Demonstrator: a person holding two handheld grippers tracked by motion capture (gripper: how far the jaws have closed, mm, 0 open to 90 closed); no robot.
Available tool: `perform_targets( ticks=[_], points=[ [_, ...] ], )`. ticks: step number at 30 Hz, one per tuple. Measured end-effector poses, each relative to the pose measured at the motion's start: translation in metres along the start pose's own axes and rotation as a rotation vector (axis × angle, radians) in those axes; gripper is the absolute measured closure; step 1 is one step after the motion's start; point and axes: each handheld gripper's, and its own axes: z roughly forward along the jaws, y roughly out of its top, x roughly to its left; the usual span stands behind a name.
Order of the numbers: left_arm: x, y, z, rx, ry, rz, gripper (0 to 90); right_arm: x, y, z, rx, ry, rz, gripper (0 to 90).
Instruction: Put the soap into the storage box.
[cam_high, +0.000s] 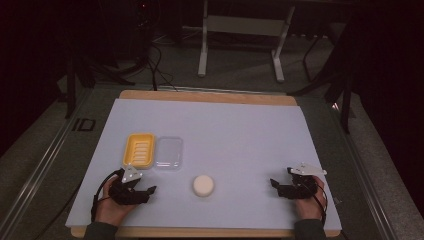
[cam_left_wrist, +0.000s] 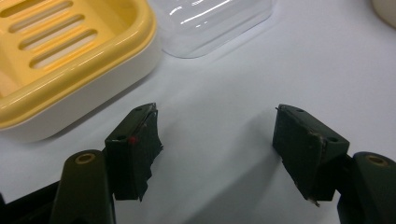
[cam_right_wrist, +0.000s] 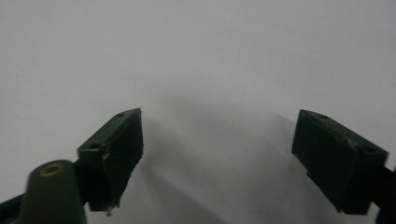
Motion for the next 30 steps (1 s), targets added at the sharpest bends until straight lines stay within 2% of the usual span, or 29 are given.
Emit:
perform_targets(
  ticks=[4,7,9,17,25,30],
  points=[
    [-0.002,0.002,-0.003,-0.013,-0.017,0.004,32.1,0.001,-0.002,-0.003,-0.034,-0.015,-0.011,16.4],
    [-0.003,0.003,-0.005,-0.034,-0.061,-0.005,32.5,0.003,-0.002,-0.004,-0.046,-0.014,-0.030,16.3],
    [-0.004,0.003,-0.005,-0.038,-0.074,-0.007,32.6,0.004,-0.003,-0.004,-0.043,-0.019,-0.043,16.4],
    [-0.007,0.007,-0.004,-0.034,-0.133,0.013,33.1,0.007,-0.004,-0.006,-0.067,-0.024,-0.066,16.9],
    [-0.014,0.018,-0.002,0.006,-0.140,0.099,33.1,0.008,-0.005,-0.007,-0.081,-0.036,-0.070,16.9],
    [-0.015,0.025,-0.001,0.022,-0.152,0.136,33.1,0.008,-0.005,-0.007,-0.085,-0.042,-0.073,16.9]
  ],
)
